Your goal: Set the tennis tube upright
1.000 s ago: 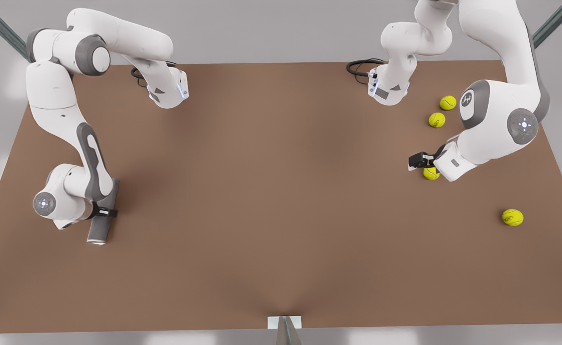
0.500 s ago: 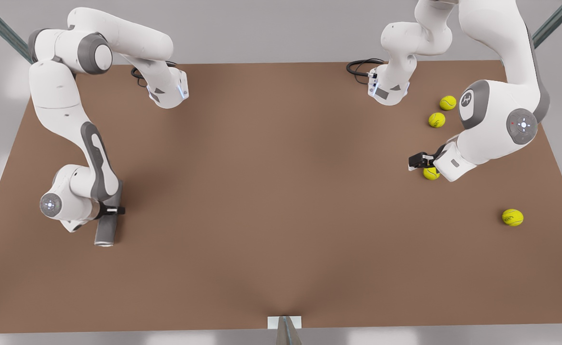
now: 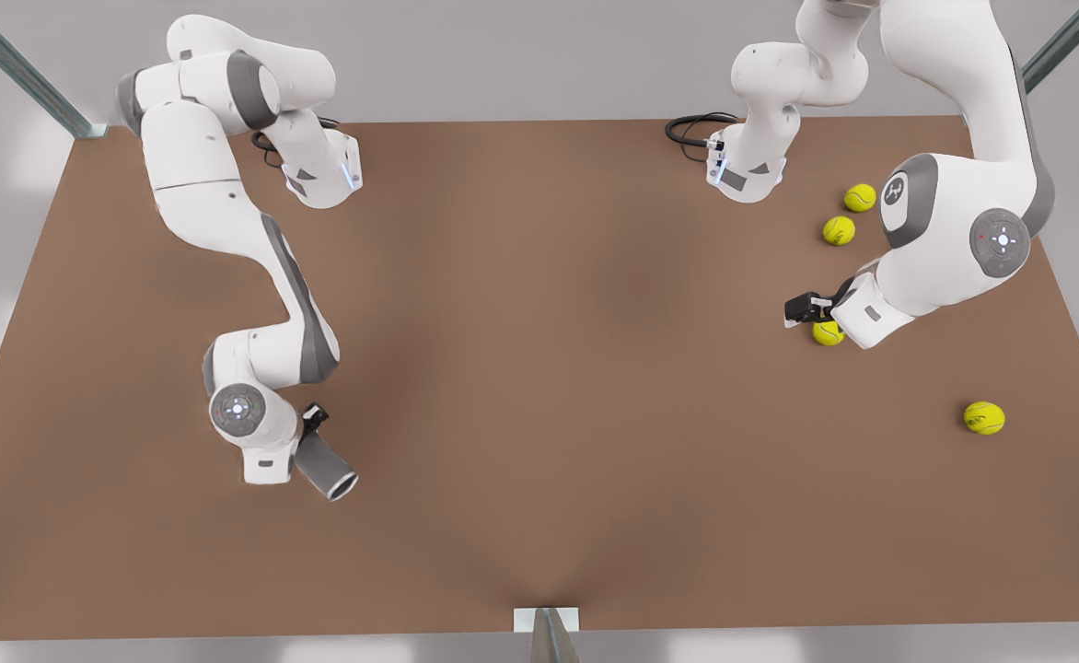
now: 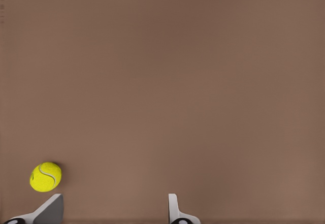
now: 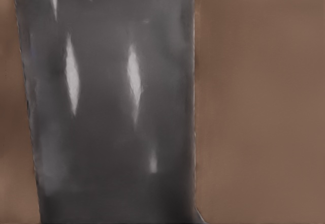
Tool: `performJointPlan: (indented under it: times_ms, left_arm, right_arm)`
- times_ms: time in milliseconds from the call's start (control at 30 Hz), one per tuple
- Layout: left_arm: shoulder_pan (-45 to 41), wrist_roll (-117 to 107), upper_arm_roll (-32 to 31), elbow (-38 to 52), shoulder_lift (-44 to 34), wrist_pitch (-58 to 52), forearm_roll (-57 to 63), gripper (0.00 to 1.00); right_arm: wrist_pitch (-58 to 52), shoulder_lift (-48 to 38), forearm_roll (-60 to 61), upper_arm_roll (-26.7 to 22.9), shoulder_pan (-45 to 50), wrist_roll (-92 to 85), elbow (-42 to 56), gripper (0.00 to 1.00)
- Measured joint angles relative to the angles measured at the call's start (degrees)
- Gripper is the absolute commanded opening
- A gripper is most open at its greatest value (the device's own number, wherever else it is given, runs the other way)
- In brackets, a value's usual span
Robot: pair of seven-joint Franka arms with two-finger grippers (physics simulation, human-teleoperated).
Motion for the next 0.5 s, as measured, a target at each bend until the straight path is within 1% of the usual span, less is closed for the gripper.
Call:
performJointPlan:
  times_ms: [100,200,300,400,467,500]
  left_arm:
    - [0.0,0.0,0.0,0.0,0.0,-0.1,0.0,1.0]
    - [0.0,0.0,0.0,0.0,0.0,-0.1,0.1,1.0]
    - [0.0,-0.1,0.0,0.0,0.0,-0.1,0.1,1.0]
    - [0.0,-0.1,0.0,-0.1,0.0,0.0,0.1,1.0]
    - [0.0,-0.1,0.0,-0.2,0.0,0.1,0.1,1.0]
    - [0.0,-0.1,0.0,-0.2,0.0,0.1,0.1,1.0]
  right_arm:
    - [2.4,1.6,-0.5,0.0,7.2,-6.5,0.5,0.52]
    - [5.0,7.4,-0.6,0.1,14.1,-12.3,7.0,0.52]
    - [7.4,13.7,-0.4,3.3,16.1,-17.7,13.7,0.52]
    - [10.4,18.5,-0.4,6.4,17.5,-21.9,17.8,0.53]
    - [9.5,24.7,-0.5,6.7,20.8,-23.6,28.5,0.53]
    - [8.8,26.5,-0.5,6.7,22.0,-24.0,31.8,0.53]
